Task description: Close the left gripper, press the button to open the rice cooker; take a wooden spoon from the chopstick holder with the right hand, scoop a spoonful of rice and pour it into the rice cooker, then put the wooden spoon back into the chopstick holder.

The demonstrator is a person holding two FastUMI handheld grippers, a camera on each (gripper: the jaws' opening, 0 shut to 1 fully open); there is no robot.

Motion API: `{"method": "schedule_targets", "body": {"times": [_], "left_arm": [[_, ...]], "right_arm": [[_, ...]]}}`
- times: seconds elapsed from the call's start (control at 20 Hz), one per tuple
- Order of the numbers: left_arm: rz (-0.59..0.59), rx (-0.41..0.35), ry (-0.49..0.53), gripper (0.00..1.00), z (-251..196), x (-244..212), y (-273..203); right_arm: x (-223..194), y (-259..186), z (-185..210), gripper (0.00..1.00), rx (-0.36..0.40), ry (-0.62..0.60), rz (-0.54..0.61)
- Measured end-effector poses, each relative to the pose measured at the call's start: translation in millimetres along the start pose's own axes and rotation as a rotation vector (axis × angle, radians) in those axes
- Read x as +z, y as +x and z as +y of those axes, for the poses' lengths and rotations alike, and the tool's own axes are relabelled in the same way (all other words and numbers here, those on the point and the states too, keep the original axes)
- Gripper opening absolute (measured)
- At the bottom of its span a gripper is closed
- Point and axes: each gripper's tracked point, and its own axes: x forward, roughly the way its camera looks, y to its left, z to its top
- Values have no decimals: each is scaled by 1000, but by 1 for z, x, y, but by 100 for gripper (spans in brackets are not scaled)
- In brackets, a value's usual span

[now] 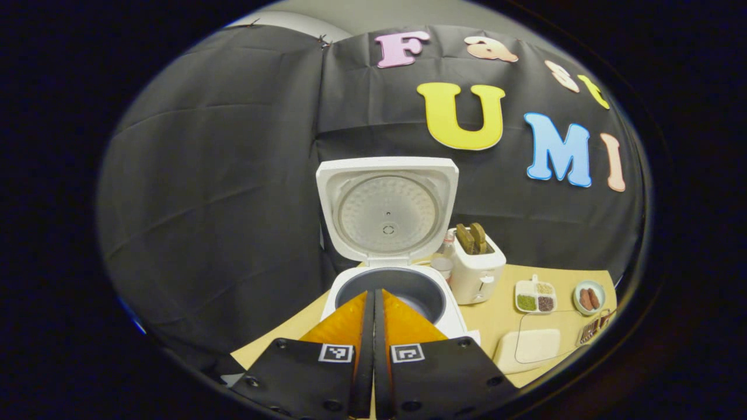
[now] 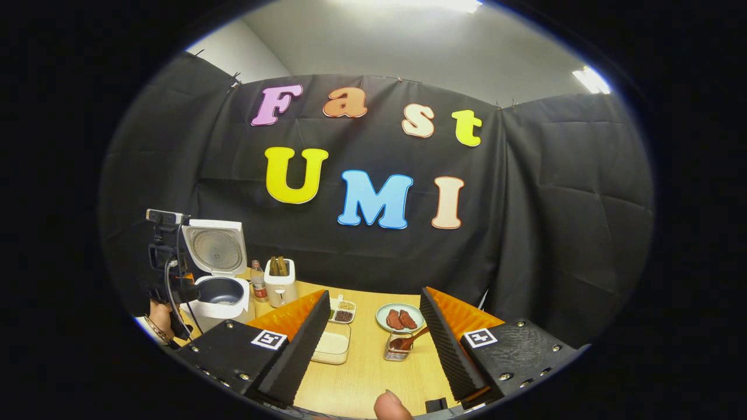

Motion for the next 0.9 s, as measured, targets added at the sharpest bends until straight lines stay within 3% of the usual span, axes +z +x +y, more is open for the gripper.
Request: {"method": "schedule_targets", "body": {"times": [0.35, 0.65, 0.7, 0.8, 0.9], "left_arm": [[2, 6, 19, 10, 7, -6, -26], [-24, 28, -26, 11, -5, 4, -79], [-38, 32, -34, 14, -7, 5, -89], [-61, 48, -32, 32, -14, 9, -113], [-98, 60, -20, 39, -19, 17, -142]], "right_arm": [[-30, 33, -44, 94, -54, 41, 47], [-66, 77, -80, 94, -17, 77, 84], [-75, 86, -86, 95, -9, 80, 93], [-98, 105, -97, 95, 13, 105, 125], [-123, 126, -105, 95, 40, 158, 167]]}}
